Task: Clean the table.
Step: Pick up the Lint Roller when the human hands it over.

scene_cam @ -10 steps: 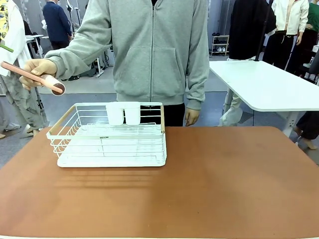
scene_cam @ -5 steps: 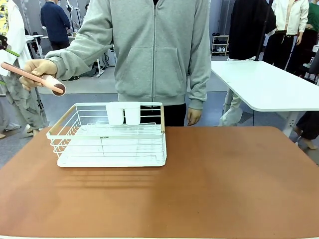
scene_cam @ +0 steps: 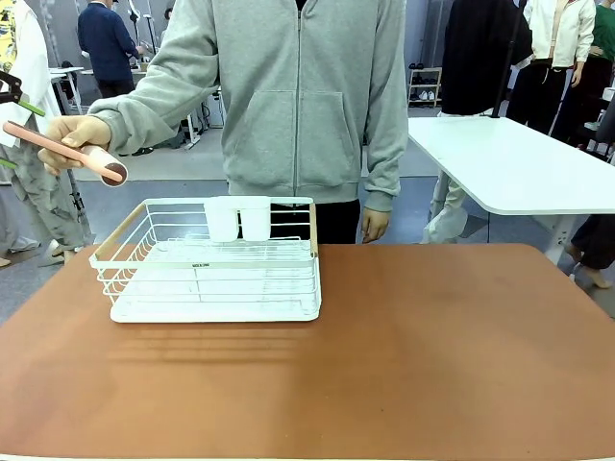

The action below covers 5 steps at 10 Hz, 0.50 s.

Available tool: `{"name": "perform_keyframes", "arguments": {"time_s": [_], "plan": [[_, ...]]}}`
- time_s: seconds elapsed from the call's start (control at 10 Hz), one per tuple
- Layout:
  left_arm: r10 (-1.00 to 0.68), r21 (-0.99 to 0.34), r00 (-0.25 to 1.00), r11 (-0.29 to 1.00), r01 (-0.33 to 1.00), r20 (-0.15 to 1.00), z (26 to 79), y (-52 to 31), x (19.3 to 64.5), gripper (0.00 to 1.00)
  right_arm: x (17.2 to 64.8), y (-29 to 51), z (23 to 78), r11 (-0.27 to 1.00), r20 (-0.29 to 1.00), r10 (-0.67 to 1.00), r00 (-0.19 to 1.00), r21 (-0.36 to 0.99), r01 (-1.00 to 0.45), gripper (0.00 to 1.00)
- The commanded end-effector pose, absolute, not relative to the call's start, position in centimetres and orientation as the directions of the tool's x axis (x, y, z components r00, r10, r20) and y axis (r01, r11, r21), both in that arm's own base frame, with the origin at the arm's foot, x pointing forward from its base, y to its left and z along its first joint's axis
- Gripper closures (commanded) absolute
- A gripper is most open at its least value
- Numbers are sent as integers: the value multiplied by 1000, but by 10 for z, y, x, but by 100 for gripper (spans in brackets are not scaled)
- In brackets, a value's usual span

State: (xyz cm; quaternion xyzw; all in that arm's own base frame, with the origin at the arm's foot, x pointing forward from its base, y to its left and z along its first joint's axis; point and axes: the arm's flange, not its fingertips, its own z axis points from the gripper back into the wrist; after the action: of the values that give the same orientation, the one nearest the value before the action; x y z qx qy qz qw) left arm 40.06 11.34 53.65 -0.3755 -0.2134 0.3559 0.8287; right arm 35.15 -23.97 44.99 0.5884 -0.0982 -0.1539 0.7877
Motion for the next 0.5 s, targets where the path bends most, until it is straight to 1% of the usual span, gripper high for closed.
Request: {"name": "perform_keyframes", "arguments": {"time_s": [0.0, 0.4], "plan": [[755, -779, 649, 462, -425, 94, 534, 113, 400, 0, 348, -237, 452, 252, -19, -358, 934, 961, 116, 0], [751, -777, 653, 468, -421, 99, 534, 107, 399, 0, 348, -237, 452, 252, -19, -358, 934, 961, 116, 0]]}}
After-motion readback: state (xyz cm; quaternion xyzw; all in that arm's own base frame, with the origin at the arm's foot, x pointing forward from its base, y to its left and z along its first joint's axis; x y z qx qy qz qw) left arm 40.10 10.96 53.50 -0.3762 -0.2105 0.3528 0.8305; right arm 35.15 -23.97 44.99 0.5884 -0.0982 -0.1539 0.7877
